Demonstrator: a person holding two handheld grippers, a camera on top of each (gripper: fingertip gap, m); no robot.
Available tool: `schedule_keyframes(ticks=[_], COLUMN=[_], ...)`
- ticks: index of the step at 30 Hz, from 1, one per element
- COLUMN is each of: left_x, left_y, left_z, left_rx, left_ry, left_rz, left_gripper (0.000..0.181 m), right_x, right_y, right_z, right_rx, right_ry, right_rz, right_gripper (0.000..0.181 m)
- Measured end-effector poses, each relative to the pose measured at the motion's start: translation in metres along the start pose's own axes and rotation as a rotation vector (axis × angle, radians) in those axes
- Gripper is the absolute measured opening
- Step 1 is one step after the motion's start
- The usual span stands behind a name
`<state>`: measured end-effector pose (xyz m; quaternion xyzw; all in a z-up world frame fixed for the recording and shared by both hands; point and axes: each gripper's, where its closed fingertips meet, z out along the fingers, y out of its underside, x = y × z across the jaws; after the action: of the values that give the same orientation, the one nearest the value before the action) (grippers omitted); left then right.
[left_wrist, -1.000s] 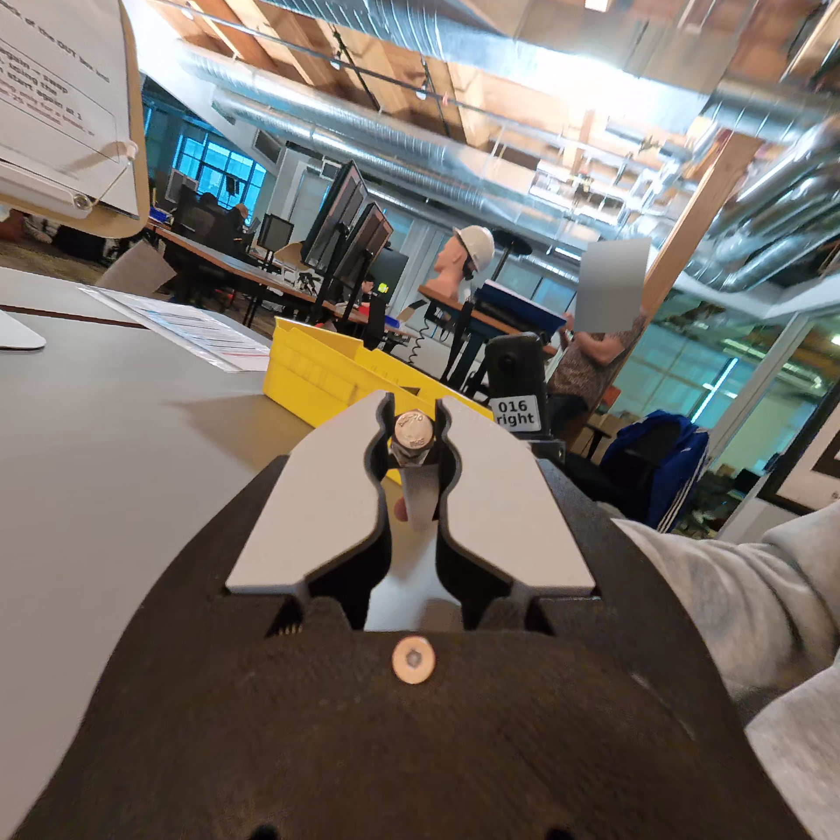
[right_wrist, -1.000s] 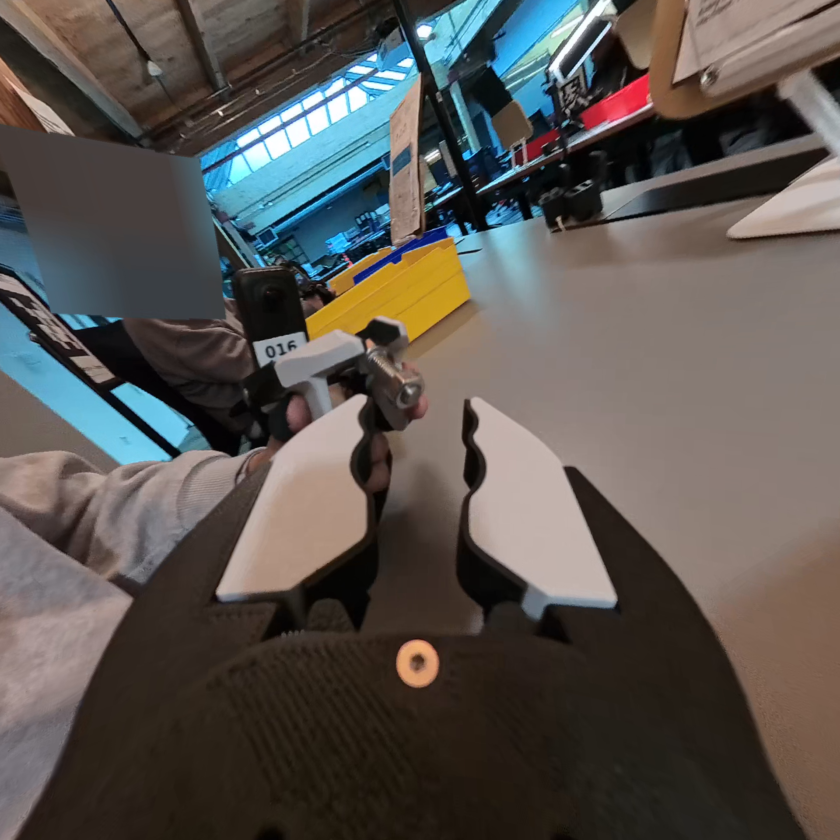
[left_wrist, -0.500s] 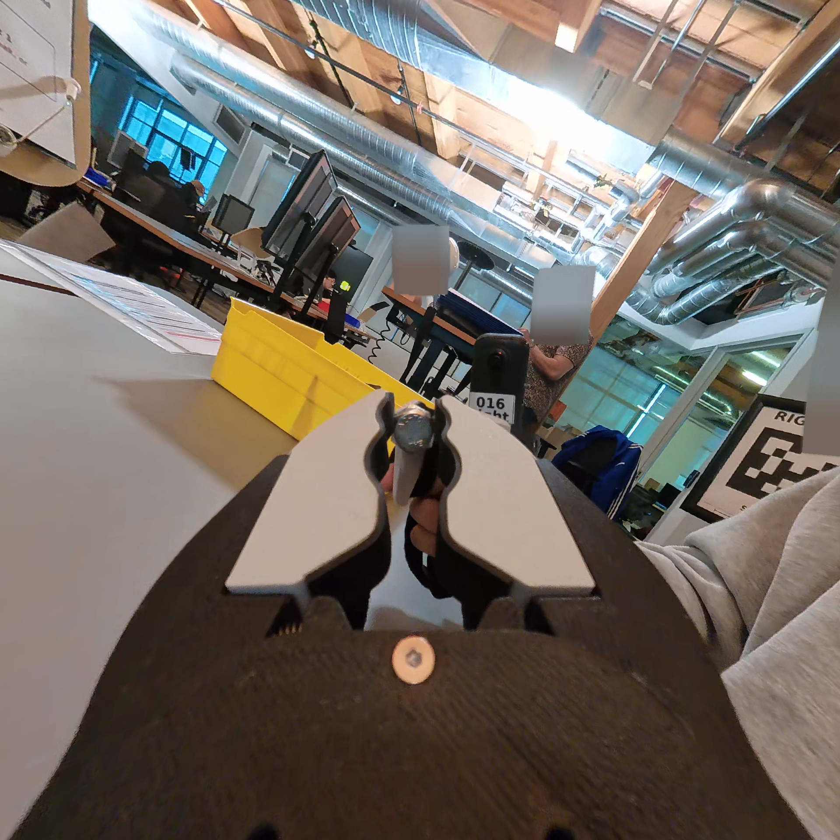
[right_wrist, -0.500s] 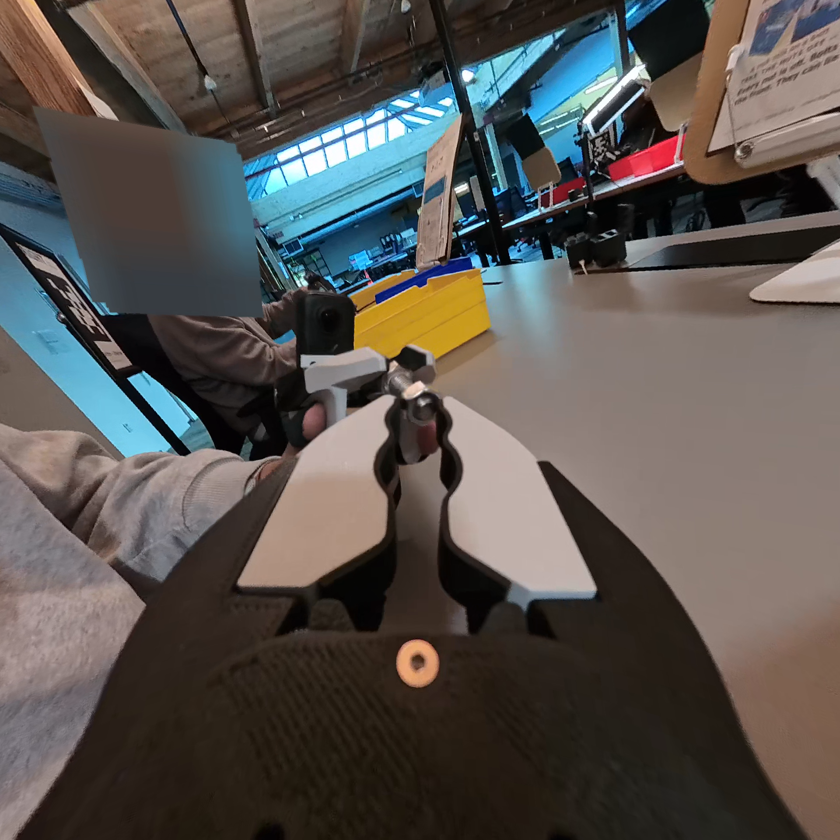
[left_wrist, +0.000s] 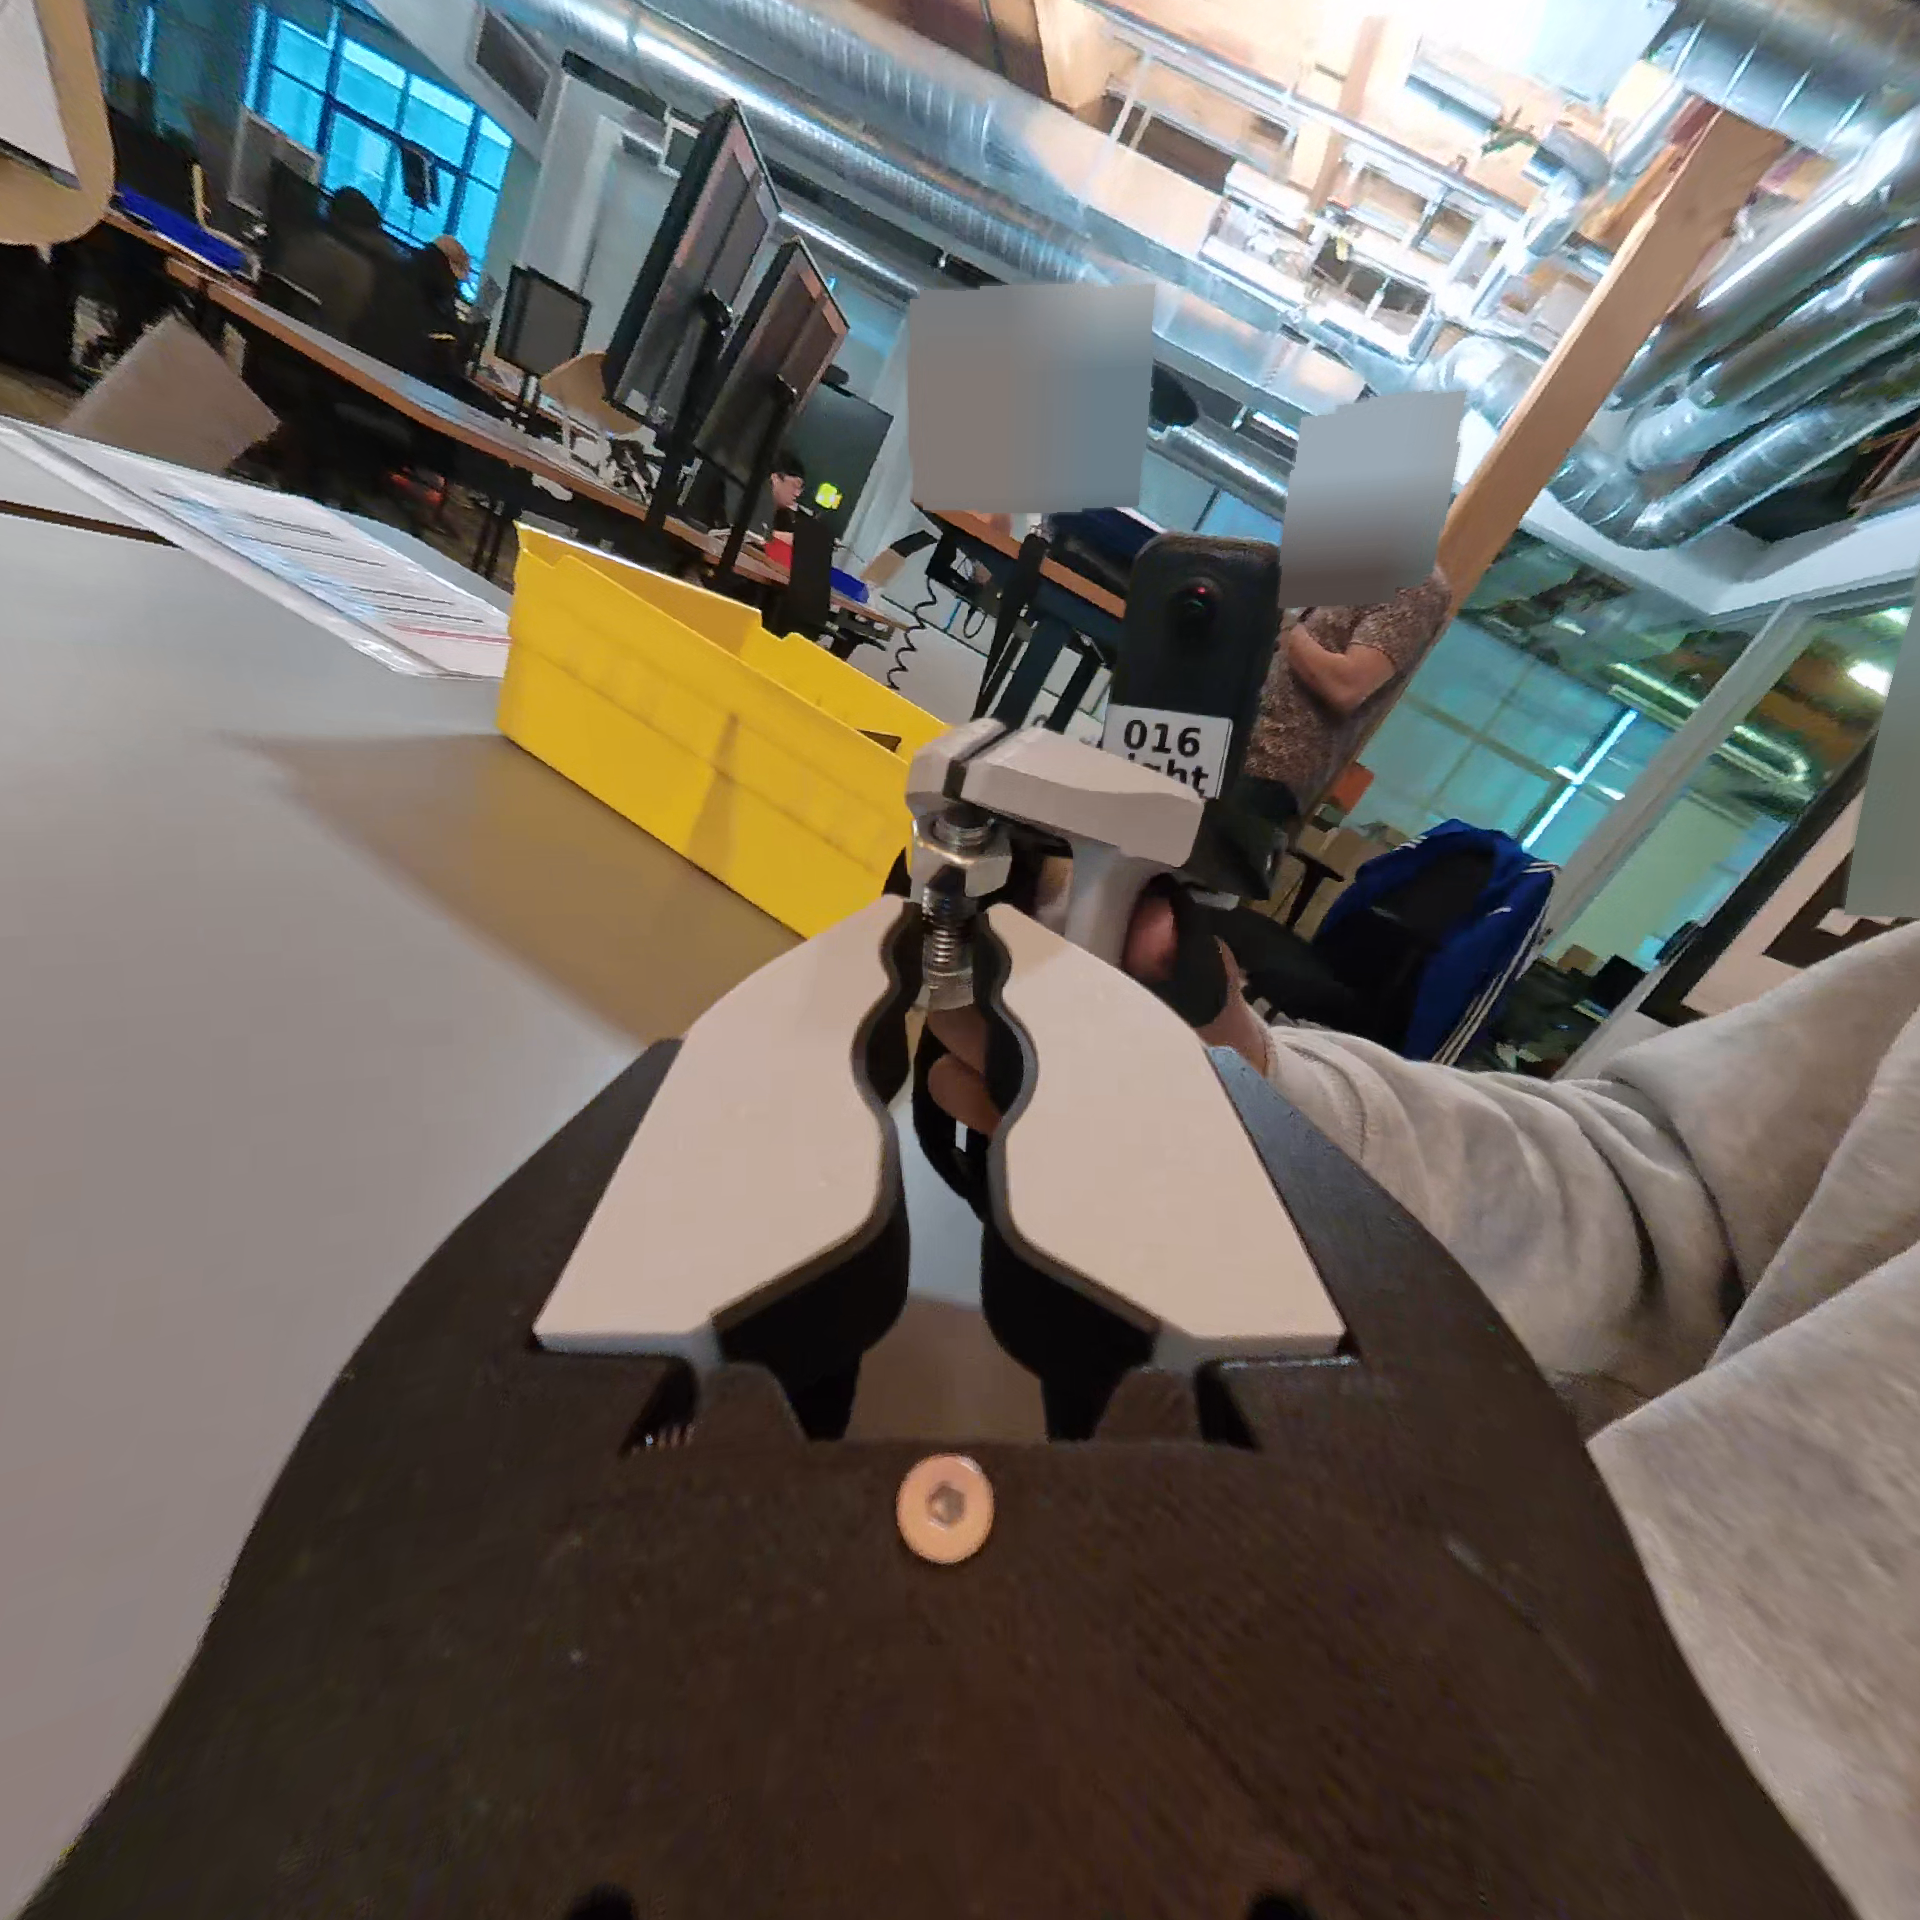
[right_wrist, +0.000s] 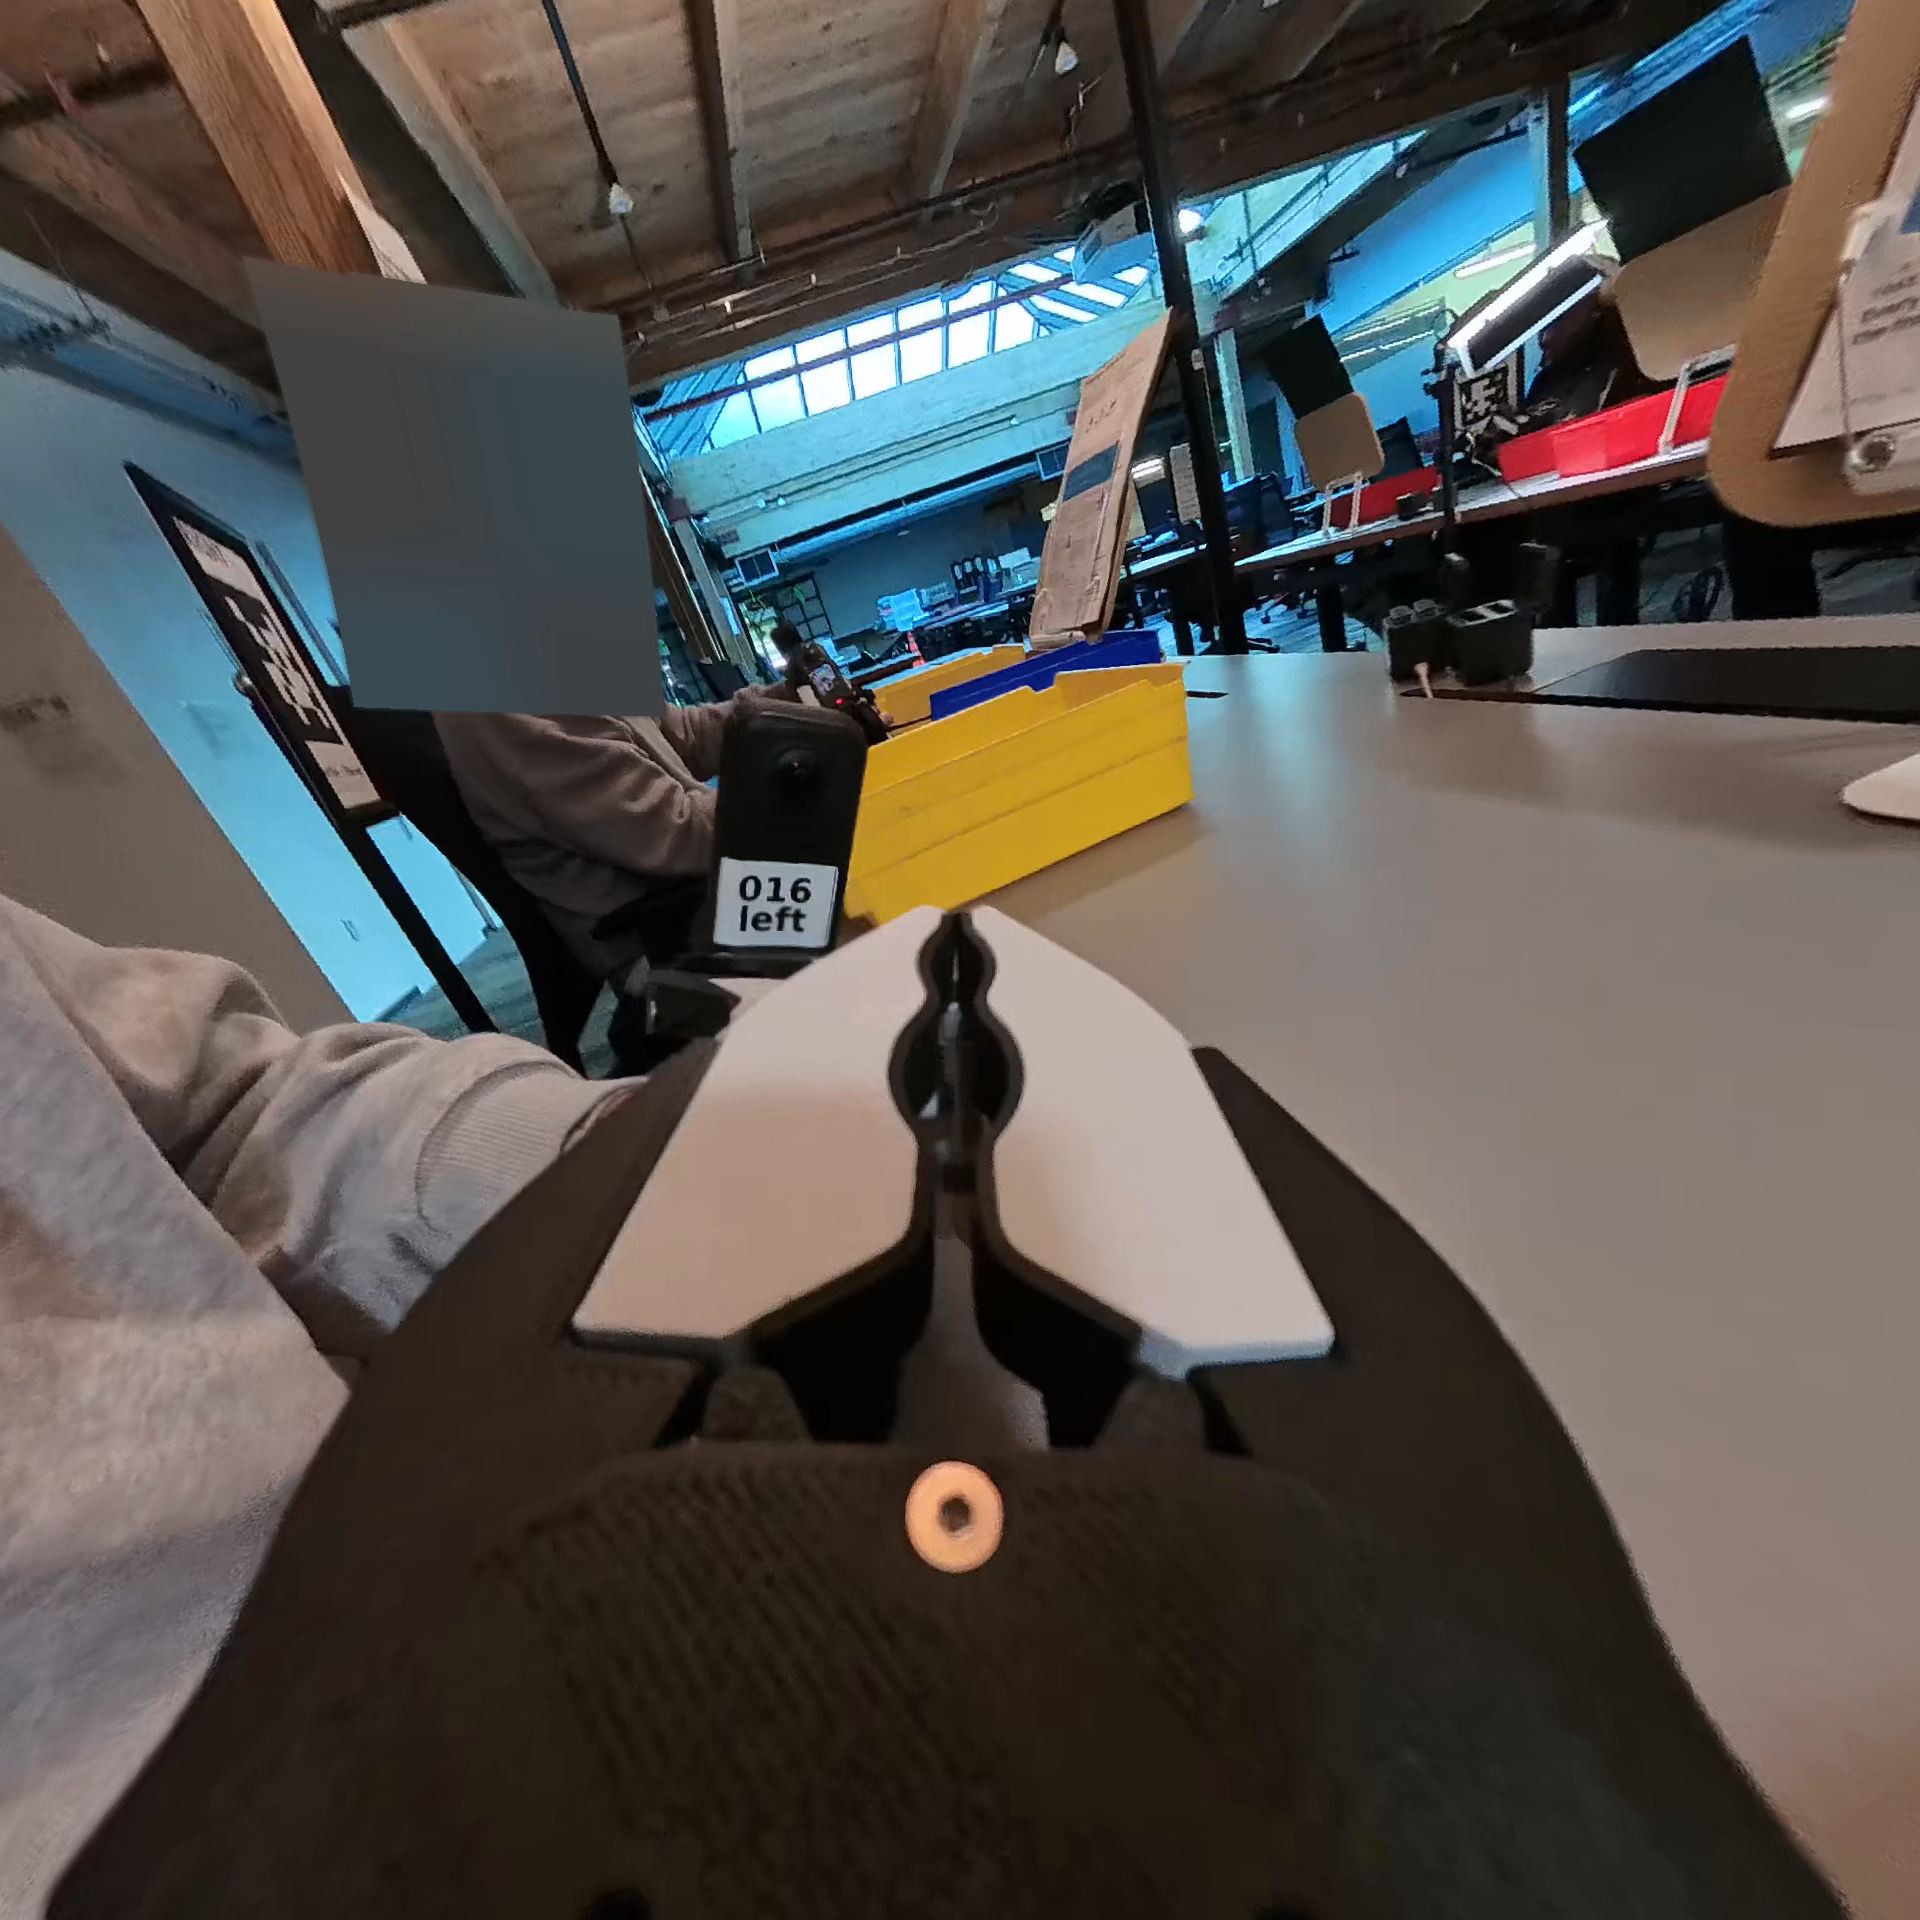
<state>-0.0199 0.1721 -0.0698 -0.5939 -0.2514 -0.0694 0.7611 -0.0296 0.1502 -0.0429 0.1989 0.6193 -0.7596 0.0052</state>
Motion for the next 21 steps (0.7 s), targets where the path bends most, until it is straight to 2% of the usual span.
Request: schedule_keyframes(ticks=[8,15,21], left_x=[-0.001,-0.006,-0.014], left_y=[-0.005,-0.015,-0.014], left_z=[-0.004,-0.008,-0.008], left_rx=[0.027,0.061,0.020], left_ry=[-0.018,-0.036,-0.084], left_rz=[0.028,0.040,0.114], left_gripper=[0.008,0.008,0.008], right_x=[0.000,0.014,0.012], right_y=[0.001,-0.008,0.000], right_z=[0.005,-0.004,-0.004], right_rx=[0.006,0.067,-0.002], right_ry=[-0.023,0.030,0.065], right_rz=[0.022,0.080,-0.029], right_gripper=[0.003,0.020,0.025])
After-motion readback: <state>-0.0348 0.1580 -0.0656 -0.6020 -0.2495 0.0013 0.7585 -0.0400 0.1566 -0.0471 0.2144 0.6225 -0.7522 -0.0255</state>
